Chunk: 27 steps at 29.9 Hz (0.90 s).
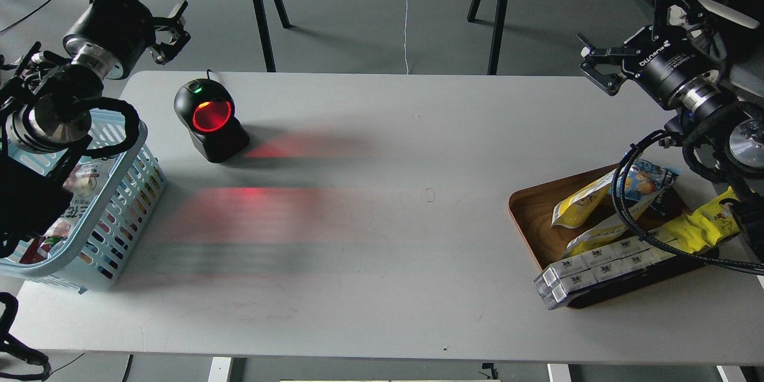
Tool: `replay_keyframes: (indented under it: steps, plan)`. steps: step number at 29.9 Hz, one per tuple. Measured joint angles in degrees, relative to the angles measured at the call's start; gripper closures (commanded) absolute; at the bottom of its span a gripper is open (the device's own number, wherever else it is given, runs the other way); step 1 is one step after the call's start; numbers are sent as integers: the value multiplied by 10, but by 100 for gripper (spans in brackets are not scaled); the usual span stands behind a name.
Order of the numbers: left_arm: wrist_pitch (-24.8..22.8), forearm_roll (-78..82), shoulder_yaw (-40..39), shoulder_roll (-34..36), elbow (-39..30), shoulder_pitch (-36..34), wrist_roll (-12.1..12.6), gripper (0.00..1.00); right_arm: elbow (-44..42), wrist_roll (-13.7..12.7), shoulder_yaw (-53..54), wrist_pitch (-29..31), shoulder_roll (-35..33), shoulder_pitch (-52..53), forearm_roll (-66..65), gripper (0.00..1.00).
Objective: Scan snack and place in basket
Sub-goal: 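Raise the right gripper and move it toward the wooden tray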
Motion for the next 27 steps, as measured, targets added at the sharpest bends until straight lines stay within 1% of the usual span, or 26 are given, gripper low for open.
replay_keyframes:
  steps: [11,15,22,27]
  plan:
    - [-9,2,-4,4,-1,-3,4,0,-3,-1,-9,-1,2,14,-16,1]
    - [-20,2,-3,4,-1,-5,5,0,0,-2,-35,-1,-1,25,-21,1]
    - [-24,3,-2,4,-1,-10,5,0,1,-4,-70,-2,-6,45,-21,1]
    - [-22,2,-3,7,-1,-11,5,0,1,-2,-101,-18,-14,68,-23,1]
